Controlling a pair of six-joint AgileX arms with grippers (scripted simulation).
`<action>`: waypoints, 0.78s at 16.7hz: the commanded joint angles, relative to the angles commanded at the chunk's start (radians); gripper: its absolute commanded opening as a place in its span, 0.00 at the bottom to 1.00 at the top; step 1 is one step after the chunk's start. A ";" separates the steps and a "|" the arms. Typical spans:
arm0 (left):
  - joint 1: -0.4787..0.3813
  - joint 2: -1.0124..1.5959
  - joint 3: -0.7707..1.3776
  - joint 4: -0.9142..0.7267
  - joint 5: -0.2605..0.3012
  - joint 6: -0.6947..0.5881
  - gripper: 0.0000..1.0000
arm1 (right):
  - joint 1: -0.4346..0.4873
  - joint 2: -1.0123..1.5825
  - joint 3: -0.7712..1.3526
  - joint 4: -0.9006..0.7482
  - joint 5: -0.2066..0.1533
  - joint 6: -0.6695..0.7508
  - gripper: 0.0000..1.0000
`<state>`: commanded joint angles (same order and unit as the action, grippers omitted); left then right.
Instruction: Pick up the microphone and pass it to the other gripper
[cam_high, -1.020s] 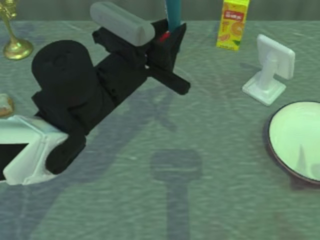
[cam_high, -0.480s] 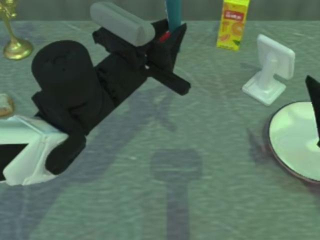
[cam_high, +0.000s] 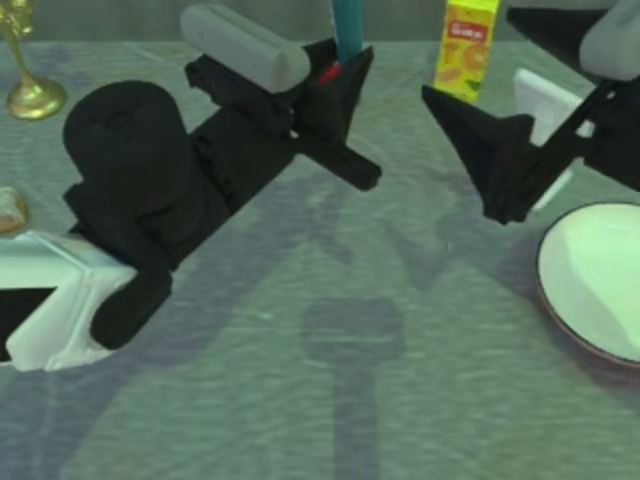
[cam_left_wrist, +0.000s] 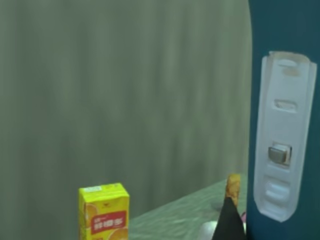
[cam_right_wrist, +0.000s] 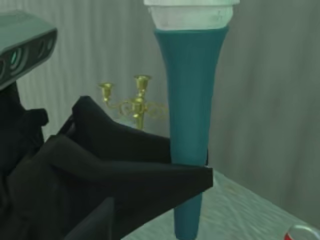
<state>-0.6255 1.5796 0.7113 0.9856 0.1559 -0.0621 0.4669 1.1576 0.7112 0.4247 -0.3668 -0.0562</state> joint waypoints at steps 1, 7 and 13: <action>0.000 0.000 0.000 0.000 0.000 0.000 0.00 | 0.014 0.034 0.020 0.011 -0.011 -0.003 1.00; 0.000 0.000 0.000 0.000 0.000 0.000 0.00 | 0.032 0.076 0.045 0.024 -0.025 -0.006 1.00; 0.000 0.000 0.000 0.000 0.000 0.000 0.00 | 0.066 0.192 0.143 0.049 0.010 -0.004 1.00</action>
<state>-0.6255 1.5796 0.7113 0.9856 0.1559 -0.0621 0.5325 1.3498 0.8538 0.4733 -0.3568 -0.0599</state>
